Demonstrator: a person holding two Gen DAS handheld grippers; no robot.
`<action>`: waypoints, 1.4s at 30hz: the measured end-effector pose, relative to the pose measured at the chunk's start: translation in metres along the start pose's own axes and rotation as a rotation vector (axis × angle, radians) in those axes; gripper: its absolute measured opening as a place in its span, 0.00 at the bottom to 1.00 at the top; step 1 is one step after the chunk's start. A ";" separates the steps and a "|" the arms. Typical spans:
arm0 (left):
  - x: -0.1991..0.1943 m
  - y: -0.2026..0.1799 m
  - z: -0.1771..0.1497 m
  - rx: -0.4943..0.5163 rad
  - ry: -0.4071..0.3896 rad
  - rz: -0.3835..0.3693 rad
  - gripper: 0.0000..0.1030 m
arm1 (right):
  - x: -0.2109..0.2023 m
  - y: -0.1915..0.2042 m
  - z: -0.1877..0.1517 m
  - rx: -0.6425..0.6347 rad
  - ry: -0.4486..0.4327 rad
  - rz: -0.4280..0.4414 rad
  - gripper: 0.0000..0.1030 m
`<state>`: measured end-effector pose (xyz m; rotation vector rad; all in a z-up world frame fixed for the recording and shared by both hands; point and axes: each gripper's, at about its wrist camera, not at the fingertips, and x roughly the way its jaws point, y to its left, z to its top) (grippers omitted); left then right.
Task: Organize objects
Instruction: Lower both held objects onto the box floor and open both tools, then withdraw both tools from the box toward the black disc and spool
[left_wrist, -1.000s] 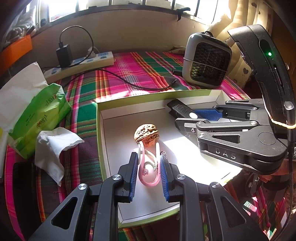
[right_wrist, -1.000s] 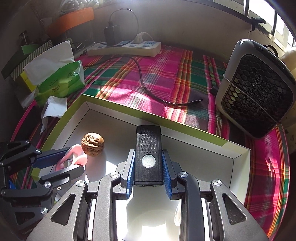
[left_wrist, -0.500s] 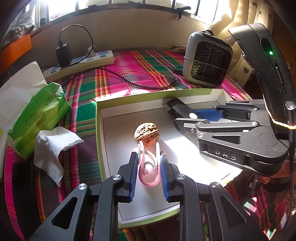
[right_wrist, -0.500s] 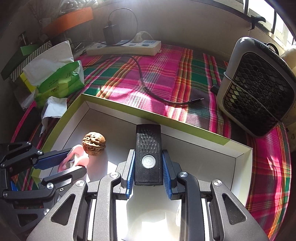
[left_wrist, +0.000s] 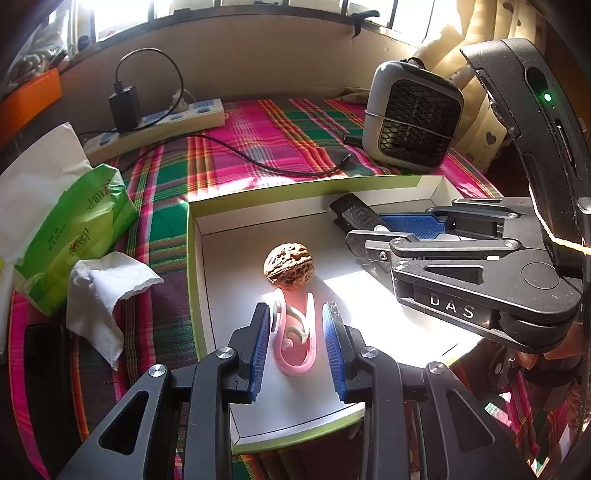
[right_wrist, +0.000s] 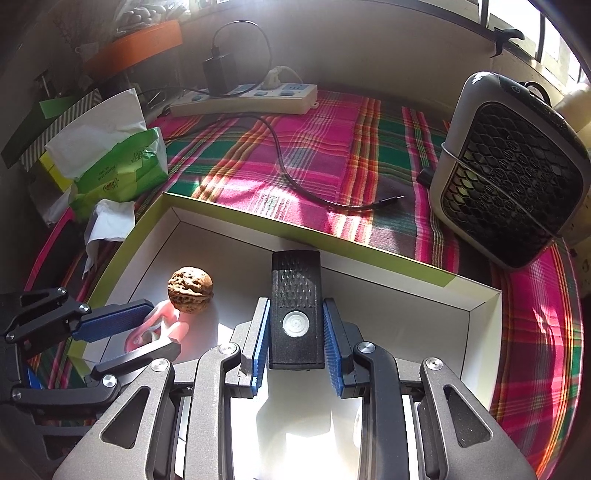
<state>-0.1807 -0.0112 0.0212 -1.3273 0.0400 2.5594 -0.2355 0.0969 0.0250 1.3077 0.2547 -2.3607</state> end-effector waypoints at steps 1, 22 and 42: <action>0.000 0.000 0.000 0.001 0.001 -0.002 0.28 | -0.001 0.000 0.000 0.002 -0.003 0.000 0.28; -0.037 -0.009 -0.020 -0.017 -0.050 -0.019 0.36 | -0.051 -0.001 -0.029 0.075 -0.084 -0.001 0.41; -0.074 -0.026 -0.060 -0.020 -0.088 -0.071 0.40 | -0.109 -0.004 -0.091 0.138 -0.191 -0.039 0.47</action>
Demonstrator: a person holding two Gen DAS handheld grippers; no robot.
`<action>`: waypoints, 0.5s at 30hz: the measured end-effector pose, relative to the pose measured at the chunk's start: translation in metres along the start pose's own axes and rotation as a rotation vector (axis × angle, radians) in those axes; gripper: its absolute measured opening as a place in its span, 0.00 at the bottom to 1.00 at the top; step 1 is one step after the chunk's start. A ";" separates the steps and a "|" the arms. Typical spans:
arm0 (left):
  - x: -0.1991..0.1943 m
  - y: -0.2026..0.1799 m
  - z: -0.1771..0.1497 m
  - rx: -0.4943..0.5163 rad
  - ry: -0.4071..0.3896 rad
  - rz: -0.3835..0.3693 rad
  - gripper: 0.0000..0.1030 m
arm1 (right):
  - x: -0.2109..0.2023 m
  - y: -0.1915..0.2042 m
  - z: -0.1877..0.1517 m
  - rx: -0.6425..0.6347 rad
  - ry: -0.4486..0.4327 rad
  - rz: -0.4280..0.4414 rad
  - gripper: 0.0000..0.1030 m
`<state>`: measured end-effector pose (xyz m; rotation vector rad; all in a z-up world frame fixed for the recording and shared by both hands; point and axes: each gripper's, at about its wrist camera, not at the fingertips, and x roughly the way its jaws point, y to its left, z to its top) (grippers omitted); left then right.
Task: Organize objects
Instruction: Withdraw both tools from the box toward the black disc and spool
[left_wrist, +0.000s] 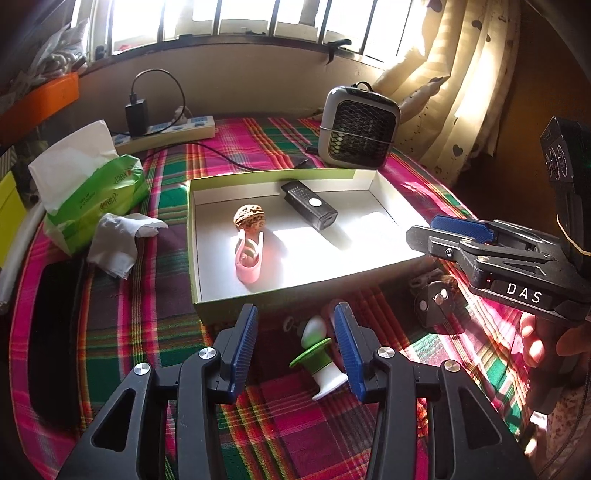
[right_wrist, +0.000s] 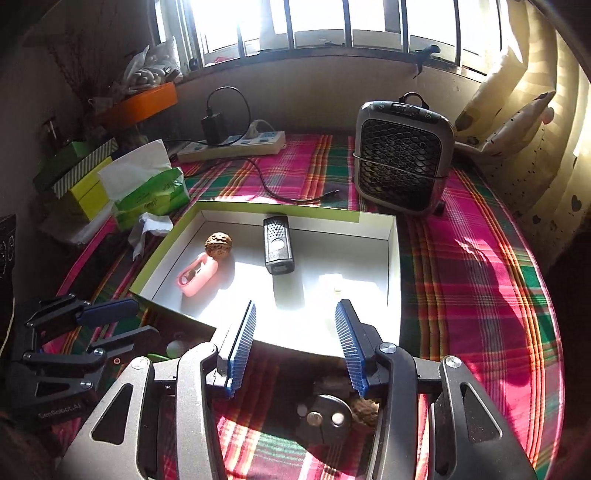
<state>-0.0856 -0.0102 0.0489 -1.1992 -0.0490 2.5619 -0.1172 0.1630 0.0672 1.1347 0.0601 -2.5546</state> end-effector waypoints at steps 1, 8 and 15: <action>-0.001 0.000 -0.002 -0.003 -0.001 -0.006 0.40 | -0.002 -0.002 -0.004 0.006 -0.003 -0.004 0.47; -0.007 -0.002 -0.013 -0.025 -0.013 -0.009 0.42 | -0.015 -0.013 -0.026 0.027 -0.010 -0.040 0.48; -0.009 -0.003 -0.024 -0.033 -0.004 -0.021 0.45 | -0.023 -0.020 -0.048 0.051 -0.008 -0.062 0.54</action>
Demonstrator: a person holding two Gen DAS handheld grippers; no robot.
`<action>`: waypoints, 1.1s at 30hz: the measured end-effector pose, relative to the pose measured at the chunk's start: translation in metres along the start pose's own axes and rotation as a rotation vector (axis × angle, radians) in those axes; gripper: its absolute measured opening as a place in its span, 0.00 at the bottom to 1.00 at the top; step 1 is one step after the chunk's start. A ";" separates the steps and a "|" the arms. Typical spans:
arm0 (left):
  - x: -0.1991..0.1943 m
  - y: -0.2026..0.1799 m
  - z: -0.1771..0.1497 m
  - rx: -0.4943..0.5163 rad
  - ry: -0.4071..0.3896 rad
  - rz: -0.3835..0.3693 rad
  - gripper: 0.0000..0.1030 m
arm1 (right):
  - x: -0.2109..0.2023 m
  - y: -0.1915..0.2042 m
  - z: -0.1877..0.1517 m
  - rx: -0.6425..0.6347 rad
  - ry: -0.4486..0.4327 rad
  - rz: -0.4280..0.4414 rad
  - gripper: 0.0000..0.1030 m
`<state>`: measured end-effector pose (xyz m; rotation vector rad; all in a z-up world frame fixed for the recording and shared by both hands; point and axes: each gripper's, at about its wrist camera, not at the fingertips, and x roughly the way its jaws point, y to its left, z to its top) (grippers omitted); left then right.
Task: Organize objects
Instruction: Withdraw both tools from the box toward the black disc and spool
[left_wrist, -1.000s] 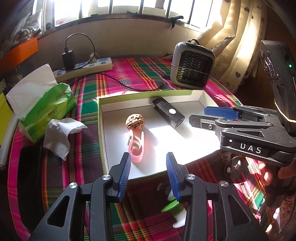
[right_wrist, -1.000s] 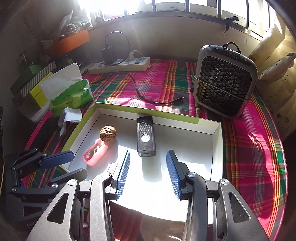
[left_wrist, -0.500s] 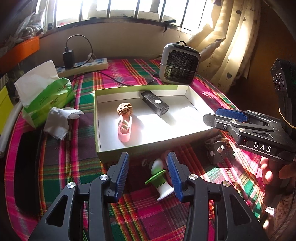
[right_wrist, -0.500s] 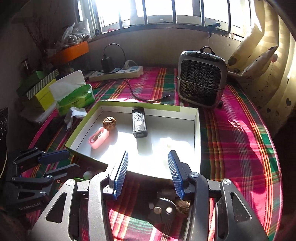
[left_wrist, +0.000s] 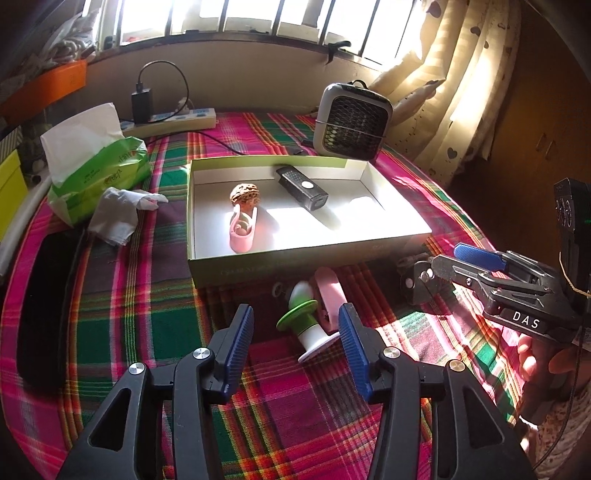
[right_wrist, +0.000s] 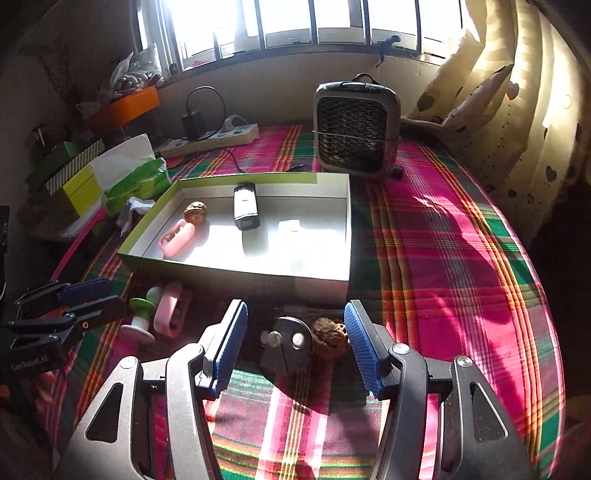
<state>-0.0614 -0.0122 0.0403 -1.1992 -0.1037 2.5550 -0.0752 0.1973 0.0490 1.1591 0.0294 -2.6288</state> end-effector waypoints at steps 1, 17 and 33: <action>0.000 0.000 -0.002 -0.004 0.004 -0.004 0.45 | -0.001 -0.001 -0.003 0.003 0.001 -0.003 0.54; 0.015 -0.003 -0.020 -0.030 0.060 -0.043 0.46 | -0.001 -0.029 -0.025 0.095 0.018 0.002 0.55; 0.025 0.000 -0.014 -0.043 0.060 -0.002 0.46 | 0.015 -0.007 -0.025 0.092 0.061 0.117 0.55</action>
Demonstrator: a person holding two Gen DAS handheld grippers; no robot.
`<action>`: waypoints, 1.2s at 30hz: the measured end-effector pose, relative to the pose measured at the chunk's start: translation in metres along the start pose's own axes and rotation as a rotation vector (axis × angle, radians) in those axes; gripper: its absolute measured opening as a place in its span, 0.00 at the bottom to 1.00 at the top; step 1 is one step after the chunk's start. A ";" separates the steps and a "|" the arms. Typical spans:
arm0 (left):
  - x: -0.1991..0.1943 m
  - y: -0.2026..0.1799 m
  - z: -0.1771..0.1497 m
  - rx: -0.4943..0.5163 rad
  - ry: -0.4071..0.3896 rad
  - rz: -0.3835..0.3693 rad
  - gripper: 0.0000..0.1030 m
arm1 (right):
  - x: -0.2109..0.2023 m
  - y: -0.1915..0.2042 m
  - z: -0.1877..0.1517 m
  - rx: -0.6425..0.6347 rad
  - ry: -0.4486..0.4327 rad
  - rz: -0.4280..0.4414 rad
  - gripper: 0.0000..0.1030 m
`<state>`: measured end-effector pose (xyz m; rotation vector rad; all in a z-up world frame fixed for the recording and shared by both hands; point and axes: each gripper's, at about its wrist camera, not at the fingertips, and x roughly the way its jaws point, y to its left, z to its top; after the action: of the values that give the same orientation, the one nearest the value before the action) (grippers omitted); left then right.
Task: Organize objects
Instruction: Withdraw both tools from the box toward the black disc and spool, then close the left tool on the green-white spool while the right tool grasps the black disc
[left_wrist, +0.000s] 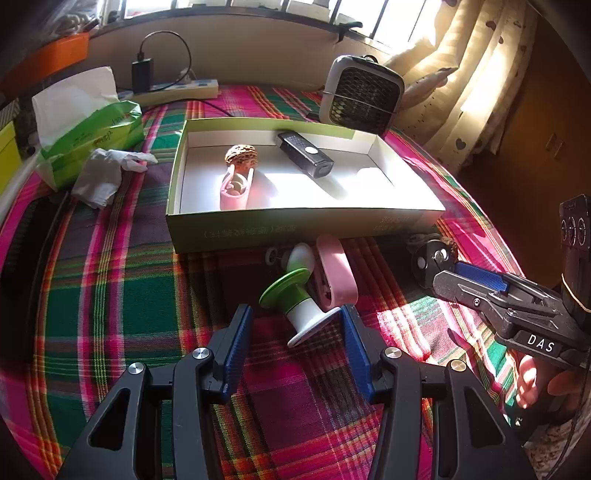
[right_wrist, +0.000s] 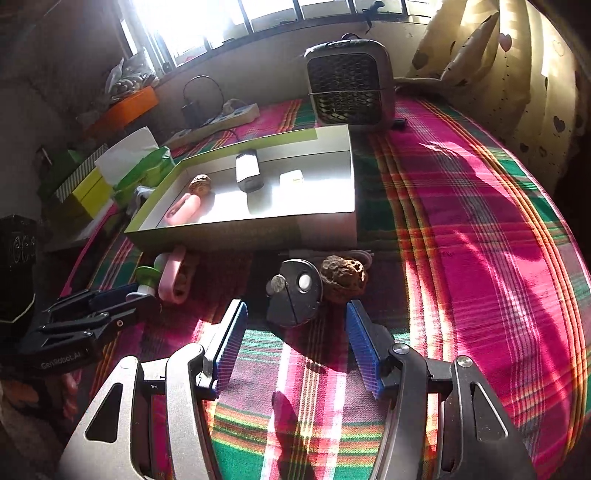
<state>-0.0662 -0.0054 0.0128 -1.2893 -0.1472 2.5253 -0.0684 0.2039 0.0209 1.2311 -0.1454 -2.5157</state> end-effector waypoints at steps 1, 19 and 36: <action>-0.001 0.001 0.000 -0.001 -0.003 0.007 0.46 | 0.001 0.002 0.000 -0.003 0.003 0.003 0.55; 0.002 0.017 0.007 -0.006 -0.007 0.034 0.46 | 0.020 0.015 0.009 -0.010 0.005 -0.002 0.54; 0.006 0.018 0.010 -0.011 -0.029 0.060 0.39 | 0.020 0.007 0.010 0.016 -0.013 -0.038 0.28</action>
<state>-0.0816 -0.0205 0.0104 -1.2807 -0.1314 2.5977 -0.0856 0.1904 0.0137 1.2352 -0.1468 -2.5600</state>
